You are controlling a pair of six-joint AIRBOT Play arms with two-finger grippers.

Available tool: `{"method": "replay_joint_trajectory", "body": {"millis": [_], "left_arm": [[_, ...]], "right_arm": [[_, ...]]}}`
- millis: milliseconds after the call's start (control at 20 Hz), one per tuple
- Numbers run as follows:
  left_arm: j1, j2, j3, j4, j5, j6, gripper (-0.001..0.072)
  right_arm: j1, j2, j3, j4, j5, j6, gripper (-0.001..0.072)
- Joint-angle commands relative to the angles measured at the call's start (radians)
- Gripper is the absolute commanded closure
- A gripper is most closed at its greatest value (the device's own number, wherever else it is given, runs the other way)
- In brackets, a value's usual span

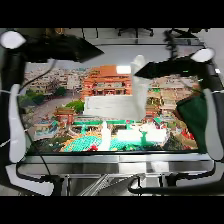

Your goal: Fold the shirts.

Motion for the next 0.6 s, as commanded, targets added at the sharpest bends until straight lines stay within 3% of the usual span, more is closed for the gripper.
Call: {"method": "replay_joint_trajectory", "body": {"millis": [0,100,150,250,300,550], "left_arm": [[0.099,0.167,-0.120,-0.216,-0.045,0.133,0.0693],[0.096,0.233,-0.207,-0.216,-0.047,0.187,0.0693],[0.085,0.258,-0.247,-0.217,-0.046,0.202,0.0693],[0.064,0.296,-0.320,-0.217,-0.047,0.231,0.0693],[0.057,0.307,-0.343,-0.218,-0.047,0.232,0.0693],[0.050,0.321,-0.381,-0.220,-0.087,0.227,0.0693]], "right_arm": [[0.332,-0.116,-0.070,-0.003,-0.450,-0.029,0.0669],[0.541,-0.243,-0.074,0.008,-0.697,-0.135,0.0392],[0.624,-0.293,-0.069,0.004,-0.765,-0.225,0.0315],[0.681,-0.311,-0.069,-0.043,-0.751,-0.319,0.0315],[0.667,-0.290,-0.069,-0.098,-0.720,-0.308,0.0315],[0.406,-0.094,-0.069,-0.359,-0.338,-0.010,0.0328]]}}
